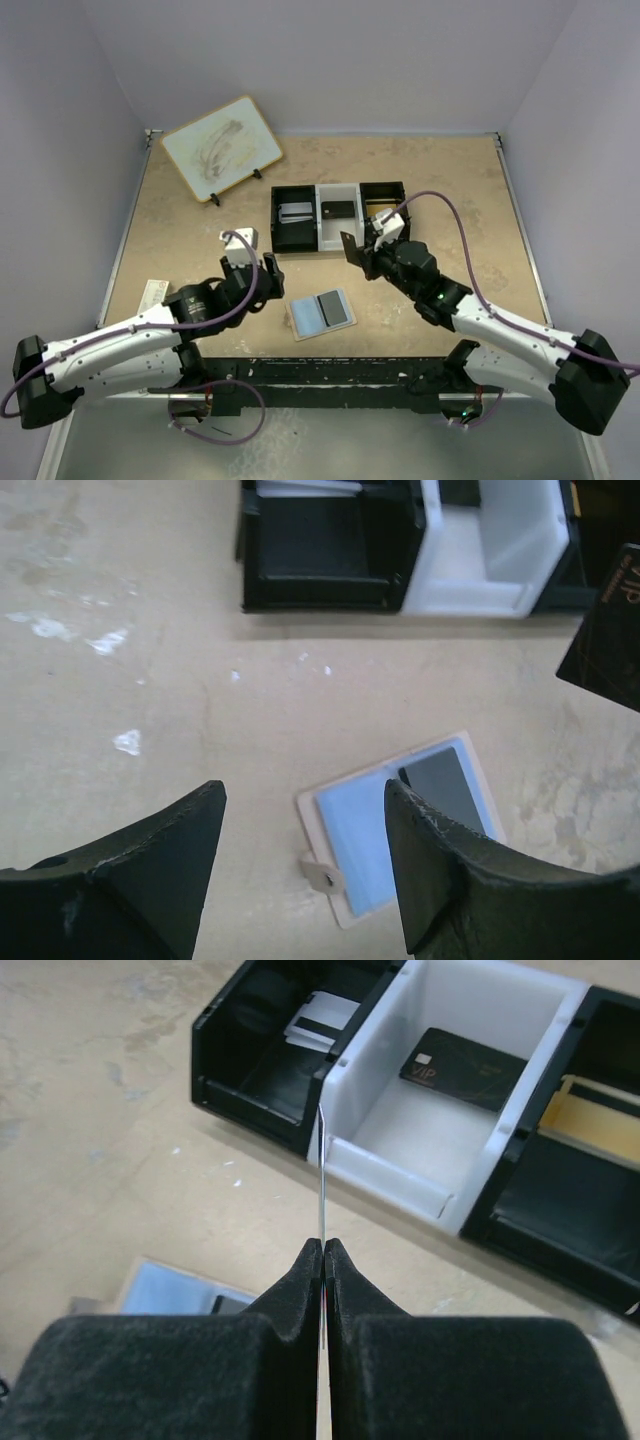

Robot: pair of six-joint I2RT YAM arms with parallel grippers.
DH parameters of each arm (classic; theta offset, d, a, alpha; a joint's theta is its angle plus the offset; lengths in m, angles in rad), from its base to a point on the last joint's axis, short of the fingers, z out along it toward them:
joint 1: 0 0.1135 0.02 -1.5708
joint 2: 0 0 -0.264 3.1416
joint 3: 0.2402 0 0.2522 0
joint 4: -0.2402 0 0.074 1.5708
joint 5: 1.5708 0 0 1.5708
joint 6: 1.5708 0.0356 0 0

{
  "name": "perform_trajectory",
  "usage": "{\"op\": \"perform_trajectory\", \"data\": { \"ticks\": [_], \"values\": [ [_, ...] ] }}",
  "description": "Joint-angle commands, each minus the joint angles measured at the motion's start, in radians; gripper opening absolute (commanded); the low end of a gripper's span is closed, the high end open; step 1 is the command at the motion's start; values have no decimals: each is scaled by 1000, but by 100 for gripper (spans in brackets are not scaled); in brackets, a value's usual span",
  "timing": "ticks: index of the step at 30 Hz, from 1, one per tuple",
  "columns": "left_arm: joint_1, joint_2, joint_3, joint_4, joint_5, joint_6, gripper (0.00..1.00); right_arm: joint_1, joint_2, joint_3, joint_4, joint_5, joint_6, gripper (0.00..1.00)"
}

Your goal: Take the credit cards out of the card holder

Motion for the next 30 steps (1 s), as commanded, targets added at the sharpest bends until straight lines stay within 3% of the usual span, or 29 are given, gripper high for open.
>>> {"op": "perform_trajectory", "data": {
  "ticks": [1,4,7,13,17,23,30],
  "values": [
    [135,-37,75,-96,26,146,63,-1,92,124,-8,87,-203,0],
    [325,-22,81,-124,118,233,65,-20,145,128,117,90,-343,0],
    [511,2,90,-71,293,309,65,-119,250,219,90,-79,-444,0],
    [661,50,164,-56,332,410,66,-199,436,359,69,-231,-734,0],
    [683,10,133,-16,222,397,66,-206,559,480,-12,-278,-859,0],
    [681,-160,99,-46,115,392,67,-216,644,549,-18,-216,-973,0],
    [682,-91,130,-75,65,412,68,-217,677,574,-21,-179,-1083,0]
  ]
}}
